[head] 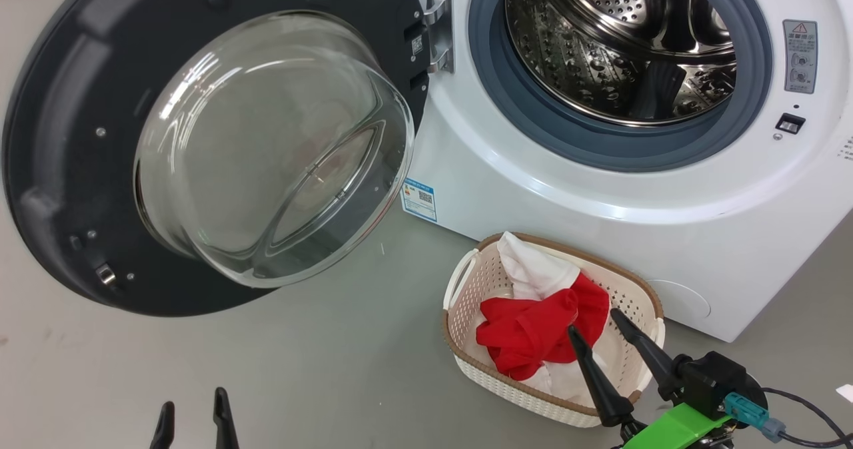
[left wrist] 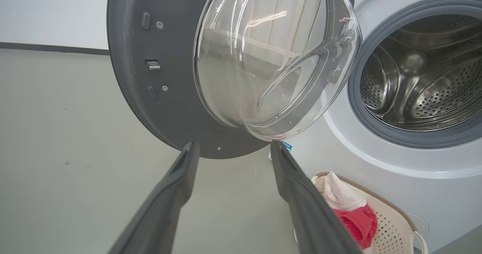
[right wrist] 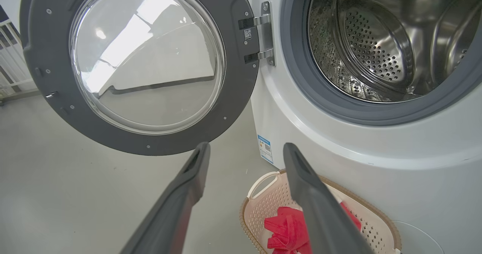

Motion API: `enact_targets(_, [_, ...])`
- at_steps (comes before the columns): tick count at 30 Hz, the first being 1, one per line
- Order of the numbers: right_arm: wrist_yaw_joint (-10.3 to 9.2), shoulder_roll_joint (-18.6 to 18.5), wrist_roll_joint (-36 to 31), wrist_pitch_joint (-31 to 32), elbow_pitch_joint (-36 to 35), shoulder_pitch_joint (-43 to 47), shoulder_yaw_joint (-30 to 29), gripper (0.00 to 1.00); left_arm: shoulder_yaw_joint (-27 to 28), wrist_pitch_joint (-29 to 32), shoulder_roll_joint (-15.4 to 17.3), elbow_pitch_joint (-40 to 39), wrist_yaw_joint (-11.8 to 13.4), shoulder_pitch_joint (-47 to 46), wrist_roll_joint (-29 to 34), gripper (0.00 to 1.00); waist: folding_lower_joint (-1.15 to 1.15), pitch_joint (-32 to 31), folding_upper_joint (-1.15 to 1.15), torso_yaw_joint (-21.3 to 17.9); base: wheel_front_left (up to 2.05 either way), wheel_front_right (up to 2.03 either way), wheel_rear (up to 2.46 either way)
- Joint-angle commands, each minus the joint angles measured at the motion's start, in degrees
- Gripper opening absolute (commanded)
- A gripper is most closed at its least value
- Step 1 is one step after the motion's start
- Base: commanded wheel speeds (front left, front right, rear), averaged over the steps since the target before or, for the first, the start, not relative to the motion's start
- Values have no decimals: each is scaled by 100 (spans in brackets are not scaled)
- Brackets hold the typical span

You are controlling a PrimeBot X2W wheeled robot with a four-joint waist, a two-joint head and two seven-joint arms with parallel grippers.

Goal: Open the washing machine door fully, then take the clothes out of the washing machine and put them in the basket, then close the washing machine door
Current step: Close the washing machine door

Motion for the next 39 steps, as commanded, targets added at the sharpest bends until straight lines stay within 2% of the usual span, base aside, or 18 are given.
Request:
enact_targets(1, [35,-40,94,-37,-110,-200,144,100,198,-28,49,-212,52,-64,-70,100,0,-12,0,-5,0,0,0])
enact_targets(2, [35,-37,98,-37,-110,-197,152,100,206,-28,49,-246,37,-74,-94,75,0,-17,0,-8,0,0,0])
enact_targets(3, [35,-32,101,-37,-111,-190,154,100,229,-28,49,-294,8,-96,-136,29,0,-23,0,-11,0,0,0])
enact_targets(4, [35,-23,104,-37,-113,-178,147,100,272,-28,49,-362,-38,-130,-214,0,0,-33,0,-15,0,0,0])
enact_targets(10, [35,59,71,-37,-185,-29,-7,100,1006,-28,49,-973,-528,-659,-329,0,0,-31,0,-53,0,0,0])
enact_targets(11, [35,59,71,-37,-185,-29,-7,100,1006,-28,49,-973,-528,-659,-329,0,0,-31,0,-53,0,0,0])
enact_targets(14, [35,90,29,-37,-241,60,-124,100,1646,-28,96,-1233,-924,-1237,-267,0,0,17,0,-72,0,0,0])
enact_targets(17, [35,109,-18,-37,-300,138,-237,100,2244,-28,351,-1213,-1258,-2003,-366,0,0,69,0,-90,0,0,0])
enact_targets(20, [35,136,-69,-37,-355,207,-324,100,2704,-28,709,-882,-1453,-2867,-712,0,0,137,0,-129,0,0,0])
enact_targets(25, [35,140,-136,-37,-399,149,-333,100,3026,-28,1665,362,-1564,-4149,-1288,0,0,335,0,-289,0,0,0])
enact_targets(30, [35,107,-153,-37,-389,64,-332,100,2700,132,2514,1768,-1571,-5052,-2027,0,0,468,0,-375,0,0,0])
enact_targets(37, [35,109,-180,-37,-370,-40,-316,100,2461,1624,3260,3930,-1572,-6038,-3282,0,0,577,0,-448,0,0,0])
enact_targets(38, [35,114,-181,-37,-366,-47,-309,100,2445,1949,3322,4196,-1572,-6135,-3455,0,0,581,0,-460,0,0,0])
enact_targets(39, [35,124,-183,-37,-363,-55,-294,100,2344,2568,3462,4610,-1572,-6252,-3683,0,0,594,0,-483,0,0,0])
